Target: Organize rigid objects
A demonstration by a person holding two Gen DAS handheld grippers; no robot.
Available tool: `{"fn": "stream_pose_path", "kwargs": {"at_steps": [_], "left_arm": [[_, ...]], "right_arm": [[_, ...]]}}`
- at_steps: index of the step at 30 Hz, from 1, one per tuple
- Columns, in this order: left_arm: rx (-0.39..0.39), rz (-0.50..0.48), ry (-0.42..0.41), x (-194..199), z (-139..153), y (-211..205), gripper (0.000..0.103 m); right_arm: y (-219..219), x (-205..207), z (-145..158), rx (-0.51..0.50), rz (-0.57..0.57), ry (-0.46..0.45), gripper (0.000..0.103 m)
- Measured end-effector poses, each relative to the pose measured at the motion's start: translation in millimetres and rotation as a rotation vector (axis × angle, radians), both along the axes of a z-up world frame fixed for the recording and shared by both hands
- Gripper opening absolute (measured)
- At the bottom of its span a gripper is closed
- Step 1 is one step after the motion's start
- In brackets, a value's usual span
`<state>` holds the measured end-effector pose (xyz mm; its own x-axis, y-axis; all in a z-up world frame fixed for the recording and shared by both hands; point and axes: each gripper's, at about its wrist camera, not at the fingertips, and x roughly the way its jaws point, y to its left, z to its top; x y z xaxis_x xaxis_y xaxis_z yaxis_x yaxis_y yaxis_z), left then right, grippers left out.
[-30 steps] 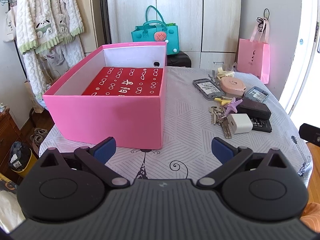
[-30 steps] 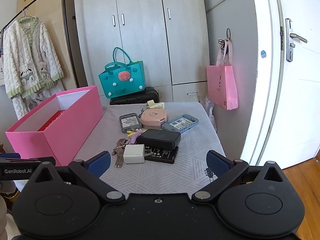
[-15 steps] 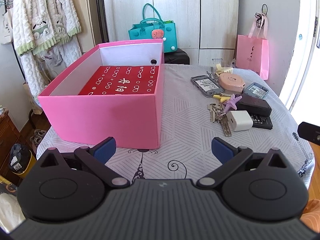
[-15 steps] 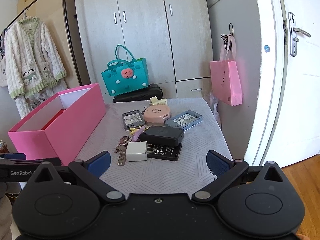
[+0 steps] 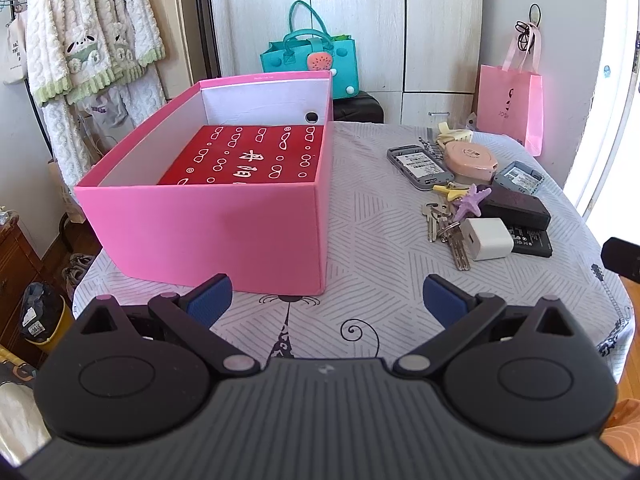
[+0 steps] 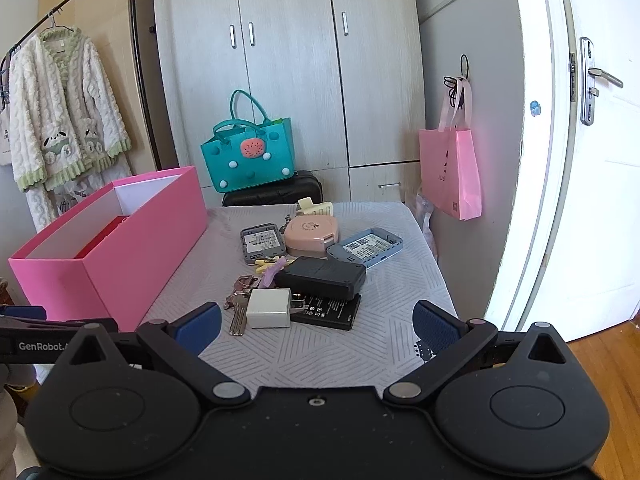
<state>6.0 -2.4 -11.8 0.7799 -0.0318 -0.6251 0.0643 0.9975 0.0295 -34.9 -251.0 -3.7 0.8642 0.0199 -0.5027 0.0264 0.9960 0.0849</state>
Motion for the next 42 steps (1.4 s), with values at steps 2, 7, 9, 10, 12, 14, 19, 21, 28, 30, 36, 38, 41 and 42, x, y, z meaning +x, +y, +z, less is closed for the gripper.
{"fn": "stream_pose_path", "kwargs": {"at_steps": [2,7,9,10,12,14,19,21,28,30,36,38,41,42], "left_arm": [[0.000,-0.001,-0.001,0,0,0,0.103],[0.000,0.000,0.000,0,0,0,0.103],[-0.001,0.000,-0.004,0,0,0,0.103],[-0.002,0.001,-0.008,0,1,-1,0.103],[-0.004,0.008,-0.026,-2,1,-1,0.103],[-0.007,0.003,-0.047,-6,2,-1,0.103],[-0.014,-0.013,-0.092,-12,4,-3,0.103],[-0.008,-0.016,-0.108,-13,4,-5,0.103],[0.000,-0.024,-0.124,-14,4,-8,0.103],[0.001,-0.026,-0.122,-13,4,-8,0.103],[0.020,-0.067,-0.080,-7,4,-8,0.103],[-0.002,-0.125,-0.054,-6,11,-5,0.103],[0.005,-0.165,-0.057,-5,23,1,0.103],[0.014,-0.173,-0.058,-4,27,3,0.103]], "right_arm": [[1,0,0,-0.003,0.000,-0.001,0.103],[0,-2,0,-0.010,-0.004,-0.007,0.103],[0,-3,0,-0.016,-0.006,-0.013,0.103],[0,-4,0,-0.021,-0.005,-0.020,0.103],[0,-6,1,-0.028,-0.005,-0.036,0.103],[0,-8,2,-0.035,-0.001,-0.059,0.103],[5,-15,5,-0.063,0.007,-0.119,0.103],[7,-17,6,-0.070,0.009,-0.139,0.103],[3,-15,4,-0.044,-0.005,-0.149,0.103],[1,-13,3,-0.036,-0.011,-0.145,0.103],[-2,0,-12,-0.039,0.001,-0.153,0.103],[-10,14,-20,-0.035,-0.019,-0.108,0.103],[-22,27,-26,-0.036,-0.041,-0.112,0.103],[-24,29,-26,-0.038,-0.027,-0.112,0.103]]}}
